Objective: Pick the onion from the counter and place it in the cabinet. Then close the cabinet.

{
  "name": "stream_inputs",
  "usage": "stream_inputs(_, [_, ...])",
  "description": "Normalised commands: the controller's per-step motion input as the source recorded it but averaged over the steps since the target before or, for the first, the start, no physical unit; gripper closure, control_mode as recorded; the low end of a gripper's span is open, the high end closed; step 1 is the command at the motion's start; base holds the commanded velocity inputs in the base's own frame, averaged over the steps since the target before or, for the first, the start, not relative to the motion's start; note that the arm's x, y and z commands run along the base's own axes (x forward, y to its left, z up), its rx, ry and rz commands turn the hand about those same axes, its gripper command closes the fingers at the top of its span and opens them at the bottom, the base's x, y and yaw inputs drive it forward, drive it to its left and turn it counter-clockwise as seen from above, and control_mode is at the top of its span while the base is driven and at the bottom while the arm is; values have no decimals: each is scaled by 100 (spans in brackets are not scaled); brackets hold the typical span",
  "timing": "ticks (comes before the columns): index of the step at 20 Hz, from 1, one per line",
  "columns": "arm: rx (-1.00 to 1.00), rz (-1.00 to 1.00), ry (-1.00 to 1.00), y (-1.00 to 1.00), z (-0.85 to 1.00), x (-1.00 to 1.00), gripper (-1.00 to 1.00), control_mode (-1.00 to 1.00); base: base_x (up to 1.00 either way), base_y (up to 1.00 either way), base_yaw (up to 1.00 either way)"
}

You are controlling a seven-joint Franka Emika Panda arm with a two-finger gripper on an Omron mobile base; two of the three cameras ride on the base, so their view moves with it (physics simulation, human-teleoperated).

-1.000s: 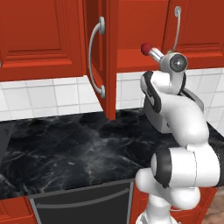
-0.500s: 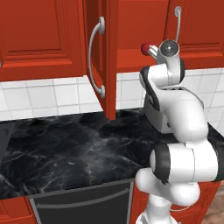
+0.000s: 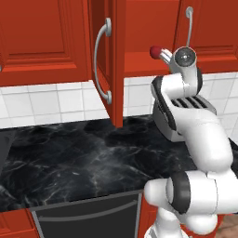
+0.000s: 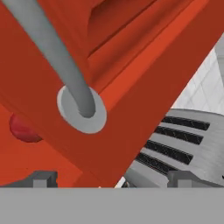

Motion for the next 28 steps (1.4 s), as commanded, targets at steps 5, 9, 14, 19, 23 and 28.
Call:
stream_inputs(5, [-6, 14, -23, 8, 36, -100, -100, -100, 0, 0, 0])
stream_inputs(9, [-4, 13, -7, 5, 43, -100, -100, -100, 0, 0, 0])
stream_inputs(14, [-1, 10, 4, 1, 29, -100, -100, -100, 0, 0, 0])
stream_inputs(19, [-2, 9, 22, 10, 28, -100, -100, -100, 0, 0, 0])
stream_inputs(23, [-8, 9, 29, 34, 9, -100, -100, -100, 0, 0, 0])
stream_inputs(28, [-17, 5, 29, 61, 0, -100, -100, -100, 0, 0, 0])
